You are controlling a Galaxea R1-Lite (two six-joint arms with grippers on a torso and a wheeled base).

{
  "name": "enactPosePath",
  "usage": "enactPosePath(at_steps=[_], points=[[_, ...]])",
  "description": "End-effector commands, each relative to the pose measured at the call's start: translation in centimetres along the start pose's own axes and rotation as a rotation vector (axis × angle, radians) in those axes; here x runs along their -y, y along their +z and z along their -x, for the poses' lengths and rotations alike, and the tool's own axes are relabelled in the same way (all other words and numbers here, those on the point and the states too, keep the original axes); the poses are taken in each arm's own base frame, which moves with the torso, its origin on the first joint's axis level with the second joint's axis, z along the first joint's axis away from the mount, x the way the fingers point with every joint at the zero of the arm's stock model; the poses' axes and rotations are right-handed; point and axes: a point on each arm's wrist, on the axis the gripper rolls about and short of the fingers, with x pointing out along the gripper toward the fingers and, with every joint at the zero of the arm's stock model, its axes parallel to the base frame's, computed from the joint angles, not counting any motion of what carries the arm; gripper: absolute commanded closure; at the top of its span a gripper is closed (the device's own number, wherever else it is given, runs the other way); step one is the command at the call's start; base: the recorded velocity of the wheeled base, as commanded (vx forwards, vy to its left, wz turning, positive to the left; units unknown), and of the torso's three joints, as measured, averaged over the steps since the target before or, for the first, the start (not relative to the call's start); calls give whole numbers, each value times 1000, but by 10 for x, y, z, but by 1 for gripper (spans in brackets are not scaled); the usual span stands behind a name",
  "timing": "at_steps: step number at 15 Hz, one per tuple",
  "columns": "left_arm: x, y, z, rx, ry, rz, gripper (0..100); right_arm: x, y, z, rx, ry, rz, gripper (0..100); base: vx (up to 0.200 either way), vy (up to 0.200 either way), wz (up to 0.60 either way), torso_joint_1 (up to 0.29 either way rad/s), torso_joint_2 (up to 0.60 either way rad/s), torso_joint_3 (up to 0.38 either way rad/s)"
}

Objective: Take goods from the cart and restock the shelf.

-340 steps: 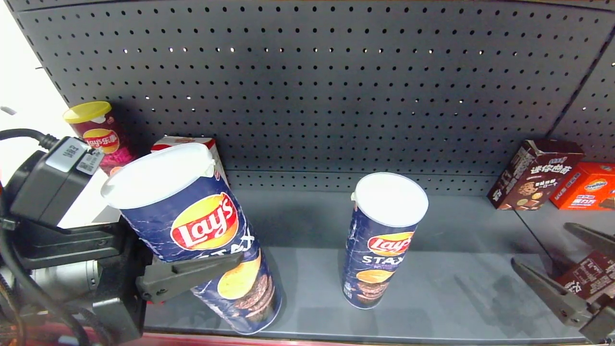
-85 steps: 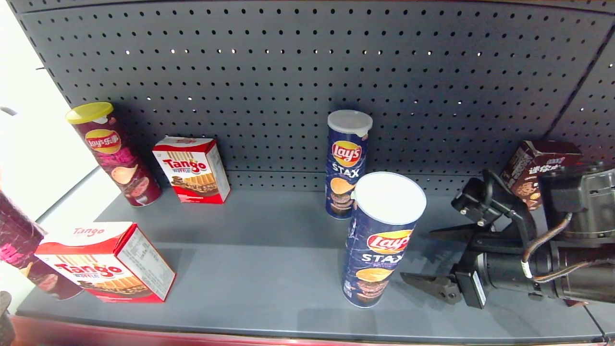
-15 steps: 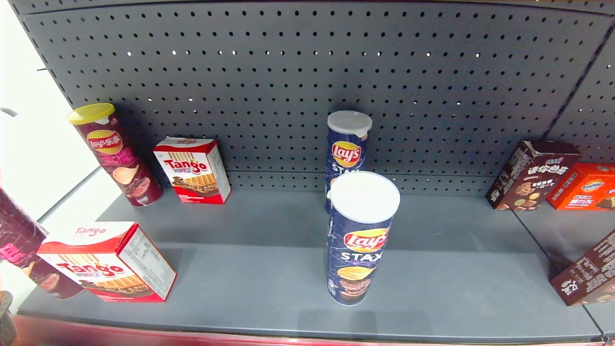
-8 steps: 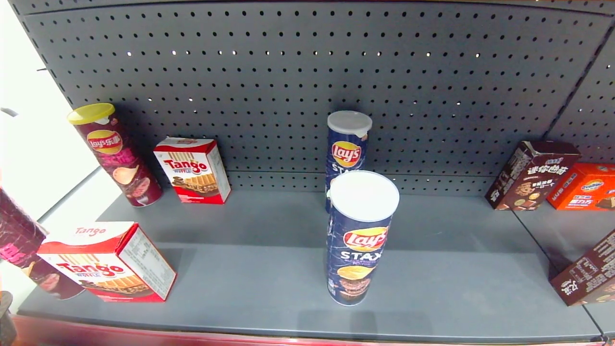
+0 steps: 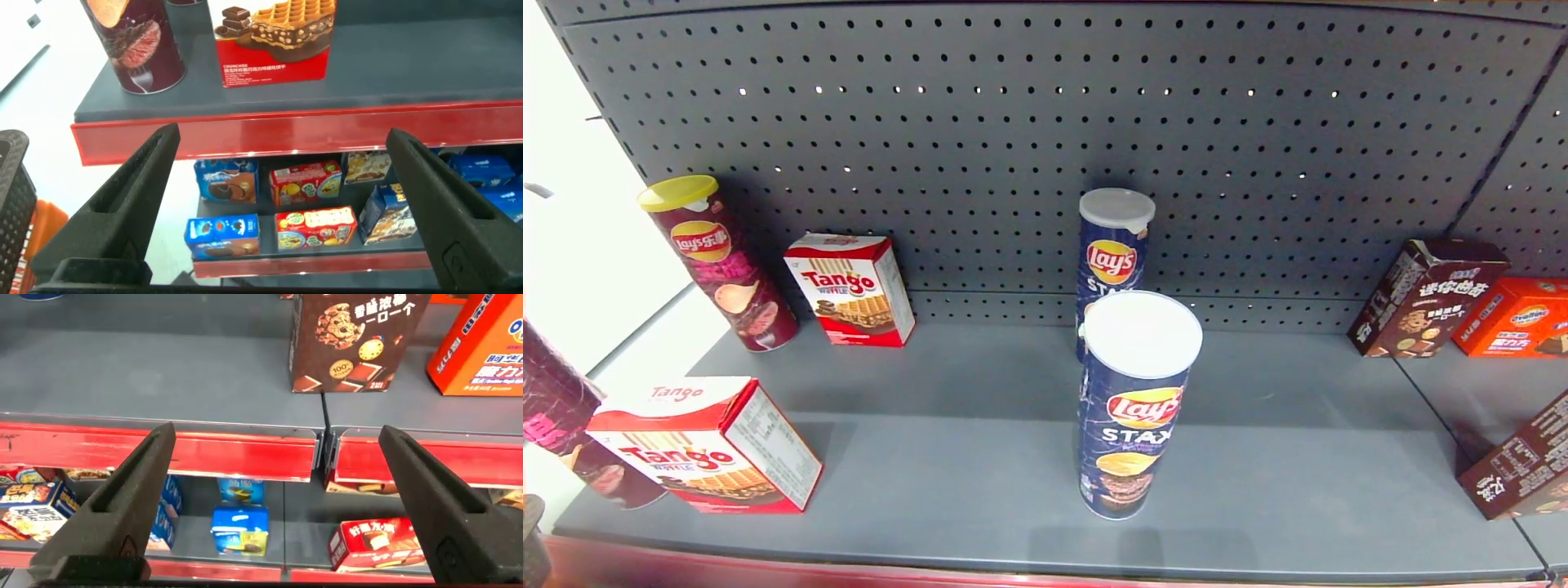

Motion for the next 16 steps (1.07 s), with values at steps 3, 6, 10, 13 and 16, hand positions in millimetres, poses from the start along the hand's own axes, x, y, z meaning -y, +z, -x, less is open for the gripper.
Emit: enactPosePath(at_steps=[3, 6, 10, 13, 16], points=[[0, 0, 0, -3, 0, 0, 0, 0, 0, 0, -4, 2, 0, 0, 0, 0, 0, 0, 0, 0], [0, 0, 0, -1, 0, 0, 0, 0, 0, 0, -5, 3, 0, 0, 0, 0, -400, 2, 3, 2], [0, 0, 0, -1, 5, 5, 0, 0, 0, 0, -4, 3, 0, 0, 0, 0, 0, 0, 0, 0], [0, 0, 0, -1, 5, 6, 0, 0, 0, 0, -4, 3, 0, 0, 0, 0, 0, 0, 0, 0], [0, 0, 0, -1, 3, 5, 0, 0, 0, 0, -4, 2, 0, 0, 0, 0, 0, 0, 0, 0]])
